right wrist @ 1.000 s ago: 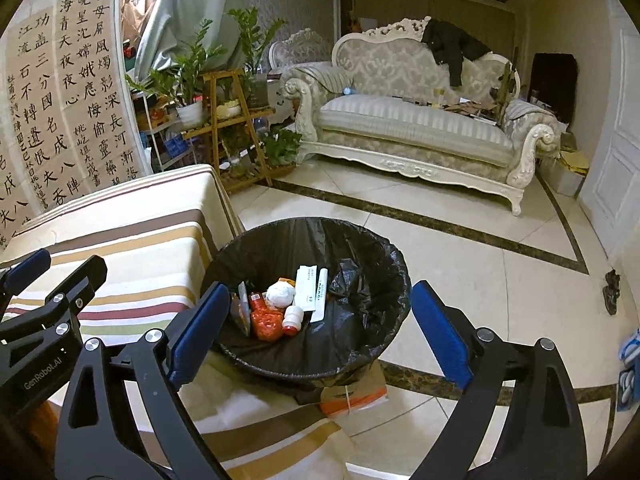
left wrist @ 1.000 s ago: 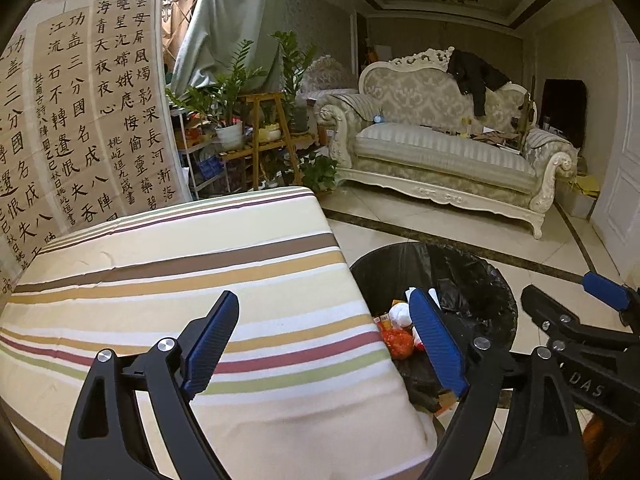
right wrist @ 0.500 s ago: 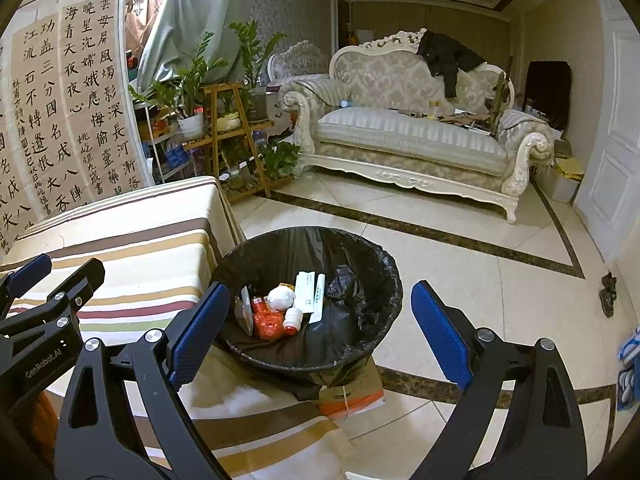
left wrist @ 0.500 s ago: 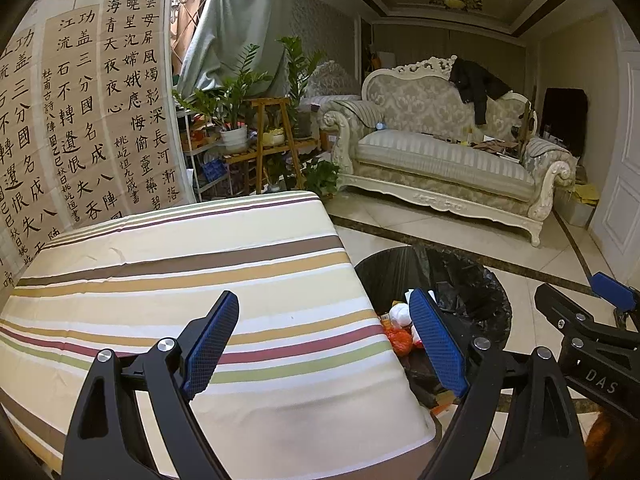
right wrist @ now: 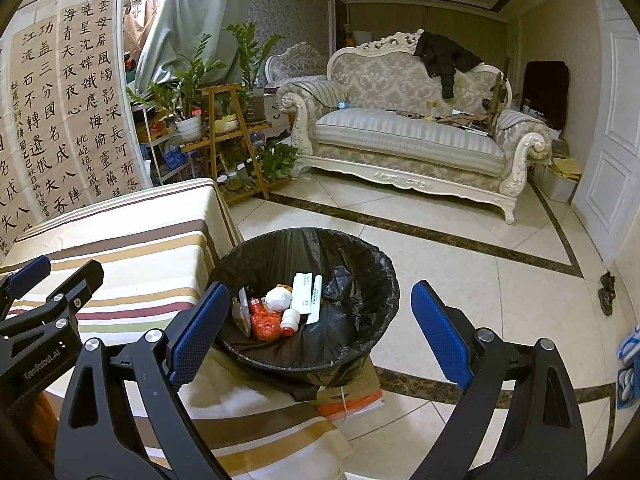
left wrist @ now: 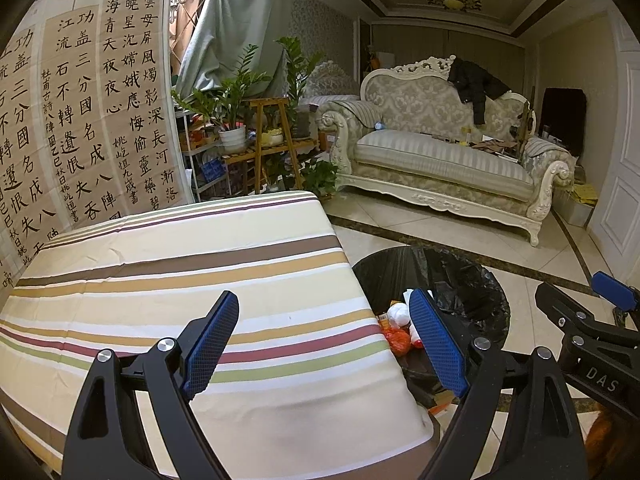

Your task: Collect trash

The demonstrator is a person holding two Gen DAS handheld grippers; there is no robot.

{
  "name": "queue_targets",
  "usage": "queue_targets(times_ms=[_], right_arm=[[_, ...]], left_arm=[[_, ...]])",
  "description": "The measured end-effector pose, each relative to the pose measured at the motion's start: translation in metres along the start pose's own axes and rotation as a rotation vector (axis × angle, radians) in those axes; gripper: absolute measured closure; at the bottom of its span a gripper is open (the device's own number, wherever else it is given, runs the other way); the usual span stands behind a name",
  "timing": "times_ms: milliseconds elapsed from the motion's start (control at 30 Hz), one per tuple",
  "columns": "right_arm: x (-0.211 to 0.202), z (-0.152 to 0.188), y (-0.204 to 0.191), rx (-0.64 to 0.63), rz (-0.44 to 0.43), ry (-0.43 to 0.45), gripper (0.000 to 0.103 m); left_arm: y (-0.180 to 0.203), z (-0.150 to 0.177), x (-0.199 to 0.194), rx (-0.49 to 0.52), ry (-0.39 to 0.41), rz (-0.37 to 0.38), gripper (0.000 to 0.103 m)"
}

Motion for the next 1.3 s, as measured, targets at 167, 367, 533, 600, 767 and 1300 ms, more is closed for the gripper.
queue_targets(times_ms=[167,367,533,600,767,1300], right_arm=[[0.0001,0.0002,0.0,0.0,-0.001,-0.002,0.013],[-0.0002,0.0003,-0.0002,0.001,0.0,-0.001,0.013],[0.0002,0.0004,-0.0003,0.001,0.001,-0.002,0.013],[0.0001,0.0,-0.0005,0.001,0.001,-0.001,0.013],[0.0002,-0.0001,-0.0003,0.001,0.0,-0.001,0.013],[0.0,-0.0008,-0.0004,0.001,0.0,-0.002,0.013]], left_arm=[[0.0015,-0.0001,-0.0013,-0.001,-0.002,0.001,0.019],[0.0017,-0.0003,-0.0011,-0.003,-0.004,0.001,0.019],[0.0021,0.0005,-0.0007,-0.004,-0.005,0.0,0.019],[0.0015,0.0003,0.0007,-0.004,-0.005,0.0,0.019],[0.0014,0.0002,0.0006,-0.003,-0.006,0.0,0.019],[0.001,0.003,0.0029,-0.005,-0.008,0.001,0.019]])
Point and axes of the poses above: each gripper's, at about its wrist camera, not at the fingertips, and x roughly the way its jaws point, y to its right, z to its underside, the point moved 9 cm from there along x, roughly the way its jaws point, and after that the axes turned 10 degrees about -x, right-handed, at the moved point
